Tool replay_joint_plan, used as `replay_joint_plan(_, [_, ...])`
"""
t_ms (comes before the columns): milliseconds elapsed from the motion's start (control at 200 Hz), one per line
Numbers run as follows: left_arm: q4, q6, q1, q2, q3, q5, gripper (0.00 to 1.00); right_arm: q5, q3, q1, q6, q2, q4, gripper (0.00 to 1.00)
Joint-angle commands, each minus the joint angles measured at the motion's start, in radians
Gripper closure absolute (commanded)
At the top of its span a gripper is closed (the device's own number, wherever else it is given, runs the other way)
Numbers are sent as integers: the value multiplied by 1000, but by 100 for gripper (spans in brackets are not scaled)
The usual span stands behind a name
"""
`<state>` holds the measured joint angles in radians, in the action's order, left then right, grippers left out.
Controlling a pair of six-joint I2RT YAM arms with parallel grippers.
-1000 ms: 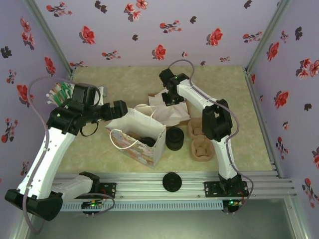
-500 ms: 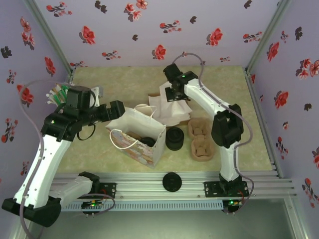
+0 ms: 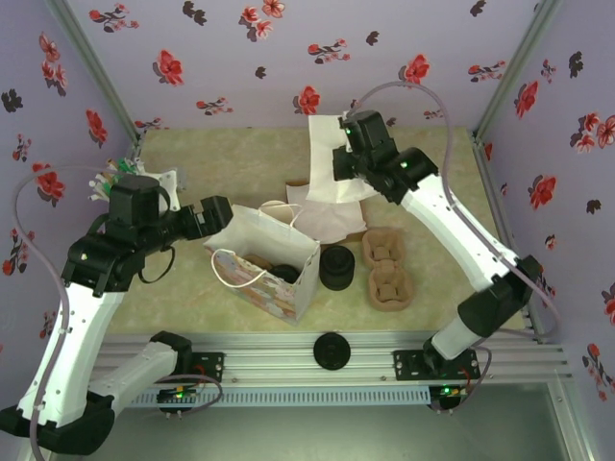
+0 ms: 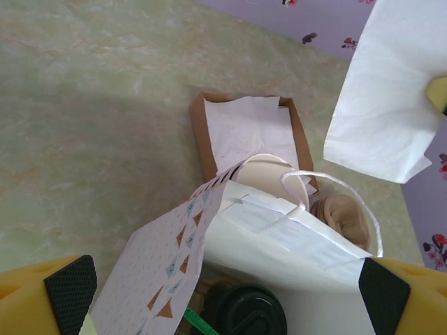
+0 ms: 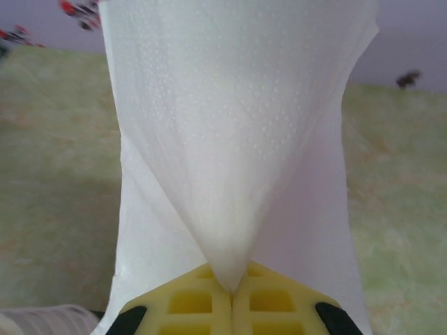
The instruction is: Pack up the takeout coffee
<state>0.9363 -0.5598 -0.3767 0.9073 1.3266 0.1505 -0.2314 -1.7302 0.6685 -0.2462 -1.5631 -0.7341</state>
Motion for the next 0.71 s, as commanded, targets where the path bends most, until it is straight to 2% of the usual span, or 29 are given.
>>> replay_joint_plan(0, [-58,-36,-10,-17,31,57,5,-141,2,104,91,75,40,100])
replay_joint_plan(100, [-67,-53,-31,-25,48,78,16,-229,-3,199,145,122,52,100])
replay_joint_plan(255, [-82,-73,-60,-32,68,102,39,-314,-33,335,225,158,65,100])
replay_joint_plan(345, [-101,-84,-76,-36,69,118,45,-336,-52,399,258,158,62,100])
replay_joint_plan(465, [-118,-91,-97,-37,71,123,52,-292,-78,456,266,147,40,100])
replay_joint_plan(565, [-129,-94,-108,-31,64,122,54,-228,-83,497,257,139,38,100])
replay_joint_plan(700, [-129,-96,-111,-36,44,118,56,-62,-84,512,198,138,34,100])
